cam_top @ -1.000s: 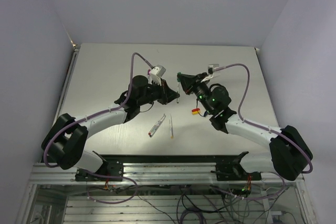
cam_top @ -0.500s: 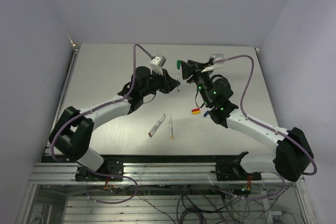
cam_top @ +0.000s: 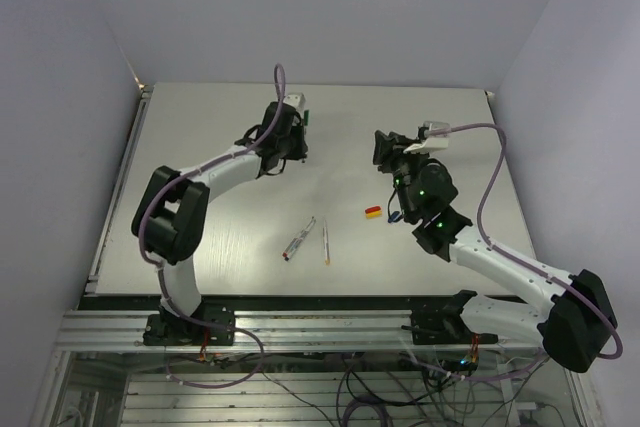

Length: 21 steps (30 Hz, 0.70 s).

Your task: Insert the pens into the pen caps

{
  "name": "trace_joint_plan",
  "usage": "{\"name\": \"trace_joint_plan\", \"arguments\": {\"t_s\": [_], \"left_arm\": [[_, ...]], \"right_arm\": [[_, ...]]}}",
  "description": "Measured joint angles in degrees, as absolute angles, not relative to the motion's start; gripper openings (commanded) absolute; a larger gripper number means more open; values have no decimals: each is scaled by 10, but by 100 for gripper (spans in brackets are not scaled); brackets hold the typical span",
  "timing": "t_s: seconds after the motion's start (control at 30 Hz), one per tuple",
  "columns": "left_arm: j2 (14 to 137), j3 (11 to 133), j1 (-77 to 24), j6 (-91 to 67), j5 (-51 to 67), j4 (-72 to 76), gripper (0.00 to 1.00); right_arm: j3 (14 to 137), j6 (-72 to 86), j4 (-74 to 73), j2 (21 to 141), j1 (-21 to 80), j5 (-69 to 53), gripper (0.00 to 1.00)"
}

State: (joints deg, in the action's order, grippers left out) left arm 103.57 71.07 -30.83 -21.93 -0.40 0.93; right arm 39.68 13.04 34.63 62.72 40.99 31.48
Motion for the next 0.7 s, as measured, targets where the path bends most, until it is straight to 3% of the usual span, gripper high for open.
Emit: {"name": "trace_joint_plan", "arguments": {"t_s": [0.37,0.7], "left_arm": [[1187,851,-269,-198,-48,-134,7],[1237,924,-270,-198,-91,-201,10]], "right_arm": [[383,167,272,629,410,356,32],[378,194,253,641,410,354,31]]}}
